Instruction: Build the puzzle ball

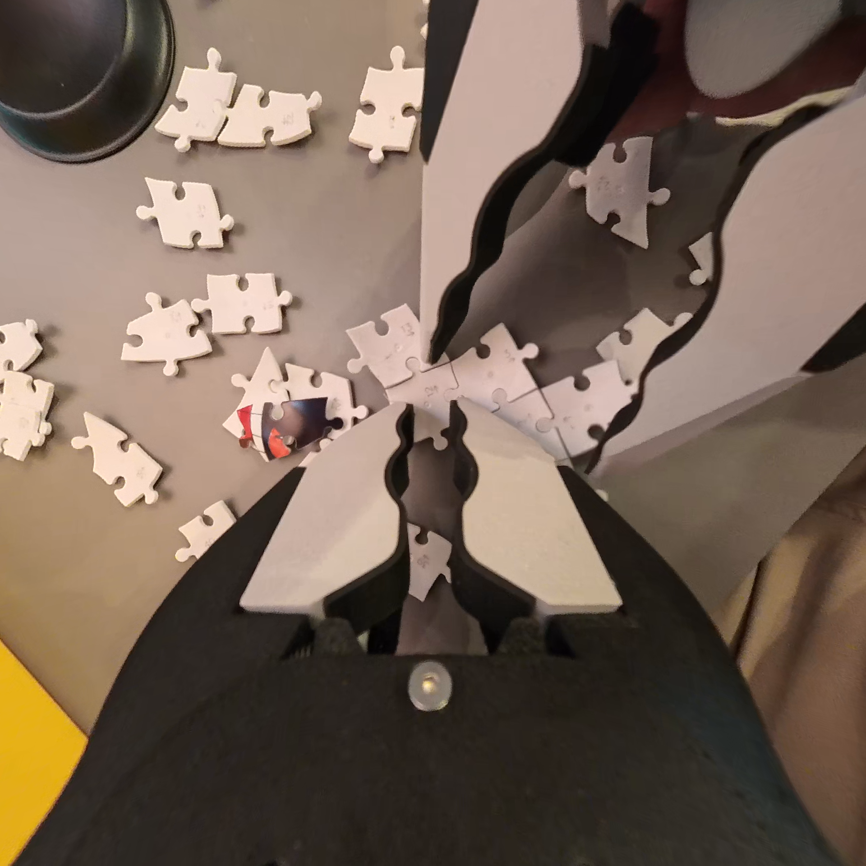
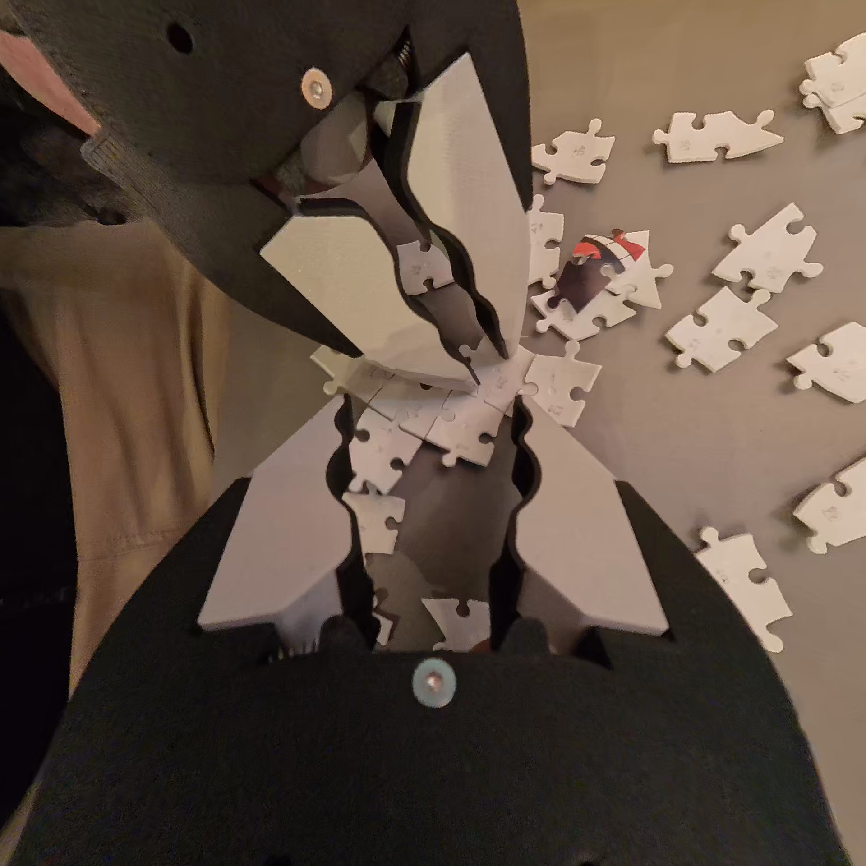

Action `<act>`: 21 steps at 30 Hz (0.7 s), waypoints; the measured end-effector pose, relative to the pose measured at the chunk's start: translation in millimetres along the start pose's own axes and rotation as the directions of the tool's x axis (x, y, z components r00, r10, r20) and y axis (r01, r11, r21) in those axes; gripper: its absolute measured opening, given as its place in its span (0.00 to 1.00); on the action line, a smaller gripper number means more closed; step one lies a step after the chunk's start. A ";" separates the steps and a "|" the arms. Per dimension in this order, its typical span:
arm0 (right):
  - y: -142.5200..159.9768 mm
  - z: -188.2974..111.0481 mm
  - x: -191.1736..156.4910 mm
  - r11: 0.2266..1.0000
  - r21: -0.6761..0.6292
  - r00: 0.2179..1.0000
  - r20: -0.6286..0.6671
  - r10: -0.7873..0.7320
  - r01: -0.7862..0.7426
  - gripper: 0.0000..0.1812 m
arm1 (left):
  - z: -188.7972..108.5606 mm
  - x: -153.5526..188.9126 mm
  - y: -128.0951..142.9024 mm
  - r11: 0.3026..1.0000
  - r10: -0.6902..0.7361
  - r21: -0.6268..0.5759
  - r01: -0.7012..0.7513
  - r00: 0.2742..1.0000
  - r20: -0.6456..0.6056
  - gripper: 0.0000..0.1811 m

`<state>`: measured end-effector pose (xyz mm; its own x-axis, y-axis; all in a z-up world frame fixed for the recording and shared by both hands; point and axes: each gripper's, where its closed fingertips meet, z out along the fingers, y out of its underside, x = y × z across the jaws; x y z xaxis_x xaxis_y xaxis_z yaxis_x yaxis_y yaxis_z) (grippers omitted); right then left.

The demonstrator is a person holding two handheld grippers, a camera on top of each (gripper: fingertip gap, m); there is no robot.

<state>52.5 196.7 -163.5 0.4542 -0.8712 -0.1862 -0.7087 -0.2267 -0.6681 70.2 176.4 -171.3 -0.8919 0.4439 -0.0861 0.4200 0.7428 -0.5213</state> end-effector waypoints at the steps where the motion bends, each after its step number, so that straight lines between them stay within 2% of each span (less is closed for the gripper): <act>1: -0.2 1.1 -0.6 1.000 -0.007 1.000 -0.004 -0.011 0.011 0.38 | 0.0 0.4 -0.4 1.000 0.000 0.002 0.000 1.000 -0.003 0.08; 10: -2.8 6.2 0.0 1.000 -0.028 1.000 -0.014 -0.010 0.010 0.36 | -0.8 -1.5 -2.7 1.000 -0.011 0.014 0.012 1.000 -0.009 0.08; 21: -4.2 5.6 -1.1 1.000 0.005 1.000 0.013 0.022 -0.022 0.37 | 2.9 -0.8 -4.7 0.991 -0.118 0.054 0.126 0.985 -0.123 0.06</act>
<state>58.0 201.0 -164.5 0.4452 -0.8705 -0.2099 -0.7156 -0.2050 -0.6677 68.5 171.1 -171.2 -0.9079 0.4113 0.0814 0.2949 0.7643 -0.5734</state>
